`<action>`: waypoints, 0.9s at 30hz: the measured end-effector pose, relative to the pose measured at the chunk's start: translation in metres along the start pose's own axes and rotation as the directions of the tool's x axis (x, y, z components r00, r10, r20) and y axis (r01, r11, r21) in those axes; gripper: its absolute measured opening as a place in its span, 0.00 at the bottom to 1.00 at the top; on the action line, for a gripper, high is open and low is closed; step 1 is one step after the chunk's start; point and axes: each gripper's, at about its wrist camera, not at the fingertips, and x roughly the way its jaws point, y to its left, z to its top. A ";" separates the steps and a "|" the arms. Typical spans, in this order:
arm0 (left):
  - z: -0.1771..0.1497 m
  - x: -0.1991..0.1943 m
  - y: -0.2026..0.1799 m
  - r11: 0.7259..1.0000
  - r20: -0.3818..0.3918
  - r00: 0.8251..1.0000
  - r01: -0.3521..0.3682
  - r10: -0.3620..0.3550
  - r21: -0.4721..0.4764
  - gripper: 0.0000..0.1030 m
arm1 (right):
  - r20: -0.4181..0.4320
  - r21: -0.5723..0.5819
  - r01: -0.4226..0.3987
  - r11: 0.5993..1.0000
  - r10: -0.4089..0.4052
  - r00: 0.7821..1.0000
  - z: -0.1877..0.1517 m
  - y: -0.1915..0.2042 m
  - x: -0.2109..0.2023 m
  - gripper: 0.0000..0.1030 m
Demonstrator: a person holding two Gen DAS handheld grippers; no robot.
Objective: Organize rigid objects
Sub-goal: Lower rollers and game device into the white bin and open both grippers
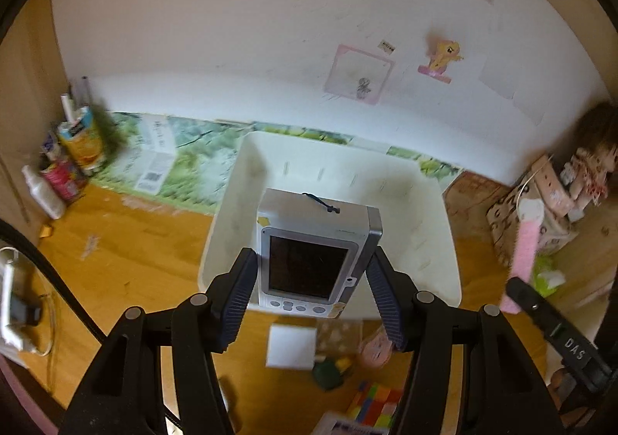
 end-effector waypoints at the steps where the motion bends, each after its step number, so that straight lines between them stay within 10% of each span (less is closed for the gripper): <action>1: 0.000 0.006 0.000 1.000 0.009 1.000 0.009 -0.009 0.003 0.60 | 0.001 -0.003 -0.001 1.000 0.001 1.000 0.002 -0.001 0.006 0.25; 27: -0.012 0.087 0.013 0.996 0.049 0.995 0.090 -0.090 0.009 0.61 | -0.117 -0.022 -0.011 1.000 0.008 0.993 0.005 -0.014 0.105 0.26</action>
